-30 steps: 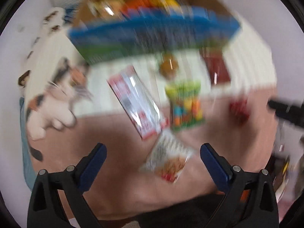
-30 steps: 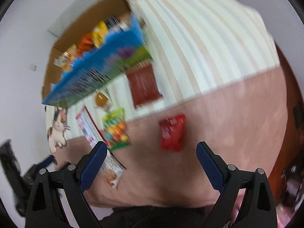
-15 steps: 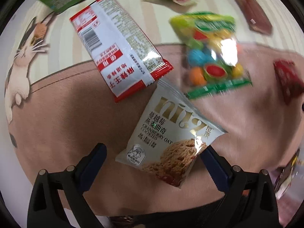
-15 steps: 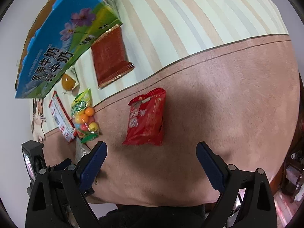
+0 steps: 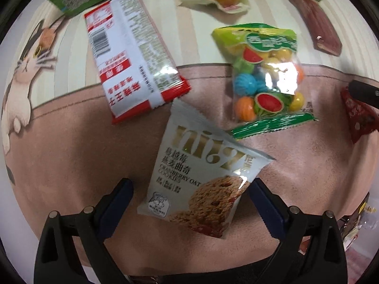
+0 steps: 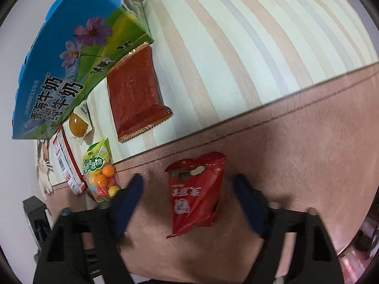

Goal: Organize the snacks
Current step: 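Grasp the cranberry oat cookie packet with the left tool while the right tool grasps the red packet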

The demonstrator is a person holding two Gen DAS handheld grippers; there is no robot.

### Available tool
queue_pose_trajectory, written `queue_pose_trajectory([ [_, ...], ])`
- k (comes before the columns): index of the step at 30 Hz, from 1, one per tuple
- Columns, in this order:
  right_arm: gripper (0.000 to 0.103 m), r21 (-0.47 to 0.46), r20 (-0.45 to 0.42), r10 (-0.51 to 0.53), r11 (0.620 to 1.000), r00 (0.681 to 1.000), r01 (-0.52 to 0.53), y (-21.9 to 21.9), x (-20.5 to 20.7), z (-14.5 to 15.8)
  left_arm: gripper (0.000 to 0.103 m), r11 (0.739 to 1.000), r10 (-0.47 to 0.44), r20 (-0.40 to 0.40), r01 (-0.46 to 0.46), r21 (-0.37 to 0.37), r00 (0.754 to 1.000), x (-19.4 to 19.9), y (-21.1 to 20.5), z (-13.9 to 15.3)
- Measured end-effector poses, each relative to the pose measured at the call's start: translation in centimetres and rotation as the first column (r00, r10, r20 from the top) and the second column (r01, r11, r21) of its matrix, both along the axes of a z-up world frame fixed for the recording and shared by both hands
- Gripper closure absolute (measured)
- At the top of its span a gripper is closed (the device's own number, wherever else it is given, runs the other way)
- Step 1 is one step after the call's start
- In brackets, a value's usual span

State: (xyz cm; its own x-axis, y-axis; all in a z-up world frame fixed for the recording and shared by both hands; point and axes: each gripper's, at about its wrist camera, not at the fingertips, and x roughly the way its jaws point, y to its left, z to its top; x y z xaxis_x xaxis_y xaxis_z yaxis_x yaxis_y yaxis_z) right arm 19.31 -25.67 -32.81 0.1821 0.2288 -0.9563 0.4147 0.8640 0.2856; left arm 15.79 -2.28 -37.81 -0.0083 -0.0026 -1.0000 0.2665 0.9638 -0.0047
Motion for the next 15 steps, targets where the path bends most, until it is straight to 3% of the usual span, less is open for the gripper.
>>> queue_pose_trajectory([
  [2, 0.05, -0.001, 0.011, 0.011, 1.0, 1.0, -0.011, 0.0, -0.2, 0.2, 0.014, 1.0, -0.013, 0.004, 0.013, -0.008, 1.0, -0.2, -0.5, 0.1],
  [4, 0.059, 0.004, 0.013, 0.019, 1.0, 1.0, -0.019, 0.0, -0.3, 0.3, 0.024, 1.0, -0.027, 0.012, 0.027, -0.009, 1.0, -0.2, -1.2, 0.3],
  [12, 0.062, 0.045, -0.014, 0.073, 0.996, 0.997, -0.072, 2.0, -1.7, 0.2, 0.029, 0.999, -0.029, 0.013, 0.029, -0.024, 0.999, -0.7, -1.6, 1.9],
  [15, 0.062, 0.04, -0.028, 0.106, 0.994, 0.994, -0.105, 3.1, -2.2, -0.1, 0.028, 1.0, -0.023, 0.01, 0.023, -0.019, 1.0, -1.2, -0.7, 0.9],
])
